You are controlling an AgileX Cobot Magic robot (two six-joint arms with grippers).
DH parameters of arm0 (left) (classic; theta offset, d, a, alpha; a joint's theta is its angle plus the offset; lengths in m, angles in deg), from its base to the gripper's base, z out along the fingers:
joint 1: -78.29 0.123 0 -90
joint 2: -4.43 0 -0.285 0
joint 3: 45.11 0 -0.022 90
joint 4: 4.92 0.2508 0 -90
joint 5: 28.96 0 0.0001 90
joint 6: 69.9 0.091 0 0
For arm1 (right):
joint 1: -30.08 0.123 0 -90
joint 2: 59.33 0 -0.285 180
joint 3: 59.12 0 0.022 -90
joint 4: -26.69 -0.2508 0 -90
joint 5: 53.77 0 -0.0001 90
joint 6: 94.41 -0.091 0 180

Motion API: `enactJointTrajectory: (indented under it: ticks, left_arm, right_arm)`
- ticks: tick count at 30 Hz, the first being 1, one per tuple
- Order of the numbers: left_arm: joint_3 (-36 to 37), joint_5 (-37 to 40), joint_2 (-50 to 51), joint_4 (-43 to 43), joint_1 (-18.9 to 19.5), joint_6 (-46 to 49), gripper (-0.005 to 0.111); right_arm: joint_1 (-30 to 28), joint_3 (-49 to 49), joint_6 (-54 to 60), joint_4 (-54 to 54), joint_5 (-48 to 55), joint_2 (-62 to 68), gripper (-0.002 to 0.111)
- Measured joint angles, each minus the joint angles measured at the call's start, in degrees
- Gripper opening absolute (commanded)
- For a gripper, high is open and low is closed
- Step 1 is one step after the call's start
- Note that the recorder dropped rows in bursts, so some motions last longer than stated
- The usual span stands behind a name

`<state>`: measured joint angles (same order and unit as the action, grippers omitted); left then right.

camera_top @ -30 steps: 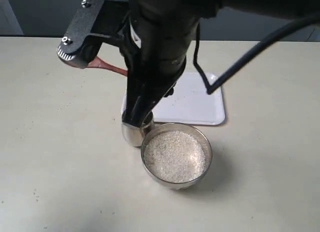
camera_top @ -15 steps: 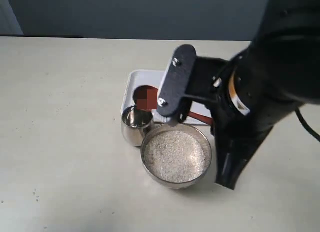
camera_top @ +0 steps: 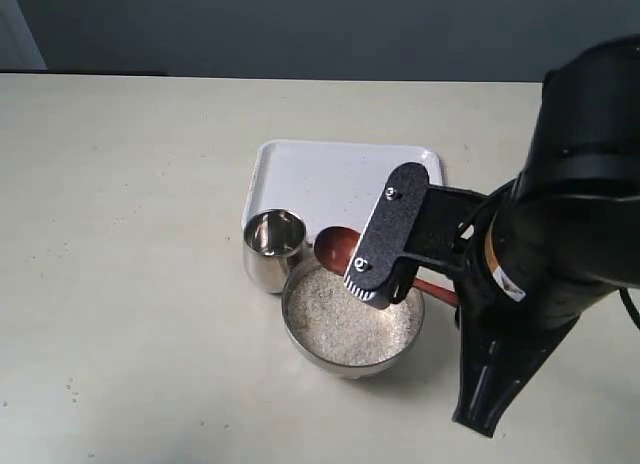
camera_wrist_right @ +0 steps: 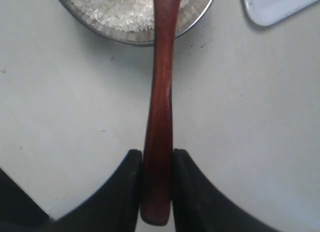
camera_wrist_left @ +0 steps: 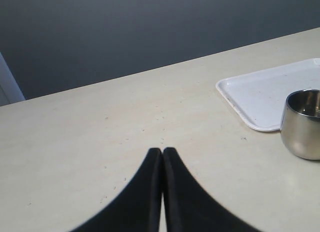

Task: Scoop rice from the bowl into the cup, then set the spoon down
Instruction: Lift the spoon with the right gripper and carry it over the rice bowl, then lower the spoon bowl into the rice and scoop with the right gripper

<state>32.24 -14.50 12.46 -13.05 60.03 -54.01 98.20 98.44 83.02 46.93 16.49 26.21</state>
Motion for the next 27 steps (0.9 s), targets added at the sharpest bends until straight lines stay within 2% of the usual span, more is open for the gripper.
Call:
enactJointTrajectory:
  ticks: [8,17,27]
  left_arm:
    - [0.0,0.0,0.0,0.0,0.0,0.0,0.001]
    - [0.0,0.0,0.0,0.0,0.0,0.0,0.001]
    - [0.0,0.0,0.0,0.0,0.0,0.0,0.001]
  right_arm:
    - [0.0,0.0,3.7,1.5,0.0,0.0,-0.001]
    - [0.1,-5.2,6.9,21.4,0.0,2.9,-0.001]
    - [6.1,-7.9,9.0,25.5,-0.3,10.2,-0.001]
